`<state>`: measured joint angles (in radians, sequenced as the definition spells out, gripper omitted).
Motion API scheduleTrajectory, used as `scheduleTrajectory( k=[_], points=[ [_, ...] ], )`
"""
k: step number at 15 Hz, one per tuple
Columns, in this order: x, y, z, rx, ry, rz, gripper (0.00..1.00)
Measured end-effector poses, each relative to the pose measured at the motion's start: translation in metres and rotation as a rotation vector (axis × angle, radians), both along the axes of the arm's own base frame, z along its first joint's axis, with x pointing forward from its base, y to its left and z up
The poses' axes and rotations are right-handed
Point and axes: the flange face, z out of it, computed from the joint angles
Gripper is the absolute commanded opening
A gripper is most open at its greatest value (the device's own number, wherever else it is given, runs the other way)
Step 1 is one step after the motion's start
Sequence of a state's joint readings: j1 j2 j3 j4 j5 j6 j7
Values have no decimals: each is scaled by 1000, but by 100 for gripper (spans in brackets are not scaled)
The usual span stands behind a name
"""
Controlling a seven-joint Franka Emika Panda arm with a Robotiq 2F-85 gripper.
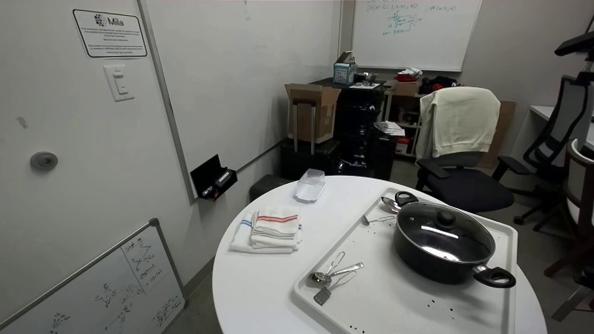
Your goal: Take the lid off of the pot
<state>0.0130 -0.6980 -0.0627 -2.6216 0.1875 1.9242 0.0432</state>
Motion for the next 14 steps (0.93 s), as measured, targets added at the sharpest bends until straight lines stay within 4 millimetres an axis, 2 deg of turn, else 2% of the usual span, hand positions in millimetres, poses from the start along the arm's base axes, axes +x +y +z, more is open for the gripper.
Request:
scheduleTrajectory(
  k=[3,6,9,14],
  points=[
    [6,-5,-6,-4,-2,-15,100],
    [21,-11,-22,-14,-9,-35,100],
    [41,-15,-48,-29,-14,-54,100],
    [72,-21,-104,-58,-6,-85,100]
  ],
)
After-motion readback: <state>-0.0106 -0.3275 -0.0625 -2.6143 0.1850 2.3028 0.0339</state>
